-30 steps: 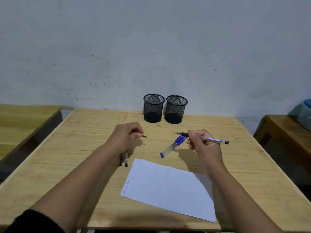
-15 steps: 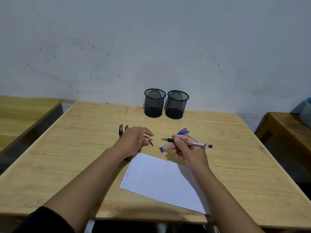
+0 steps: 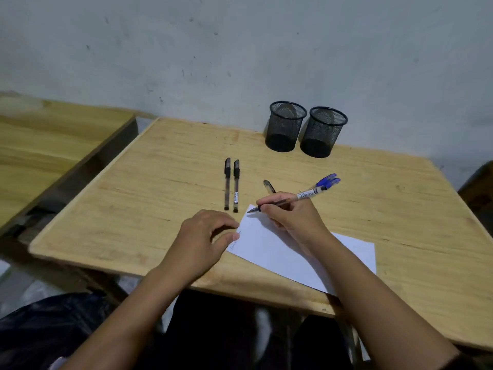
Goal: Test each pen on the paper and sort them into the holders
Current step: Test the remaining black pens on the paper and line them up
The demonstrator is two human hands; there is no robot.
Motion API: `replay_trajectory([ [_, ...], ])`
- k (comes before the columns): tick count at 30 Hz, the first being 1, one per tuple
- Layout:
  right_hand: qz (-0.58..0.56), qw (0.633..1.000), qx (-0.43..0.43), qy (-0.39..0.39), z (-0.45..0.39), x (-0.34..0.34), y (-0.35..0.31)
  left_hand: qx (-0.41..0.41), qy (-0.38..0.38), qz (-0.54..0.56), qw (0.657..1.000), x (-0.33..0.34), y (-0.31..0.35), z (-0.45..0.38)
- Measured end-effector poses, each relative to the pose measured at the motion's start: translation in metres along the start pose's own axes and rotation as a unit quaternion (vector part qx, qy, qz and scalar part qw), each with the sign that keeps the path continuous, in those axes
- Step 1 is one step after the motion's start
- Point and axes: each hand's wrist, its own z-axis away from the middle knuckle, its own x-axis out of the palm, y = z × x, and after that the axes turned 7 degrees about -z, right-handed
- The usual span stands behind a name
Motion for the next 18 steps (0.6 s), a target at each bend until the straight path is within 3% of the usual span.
replay_trajectory([
  [18,0.156,0.984,-0.072,-0.036,-0.006,0.021,0.014,0.009,0.014,0.003,1.000,0.002,-0.003,-0.001],
])
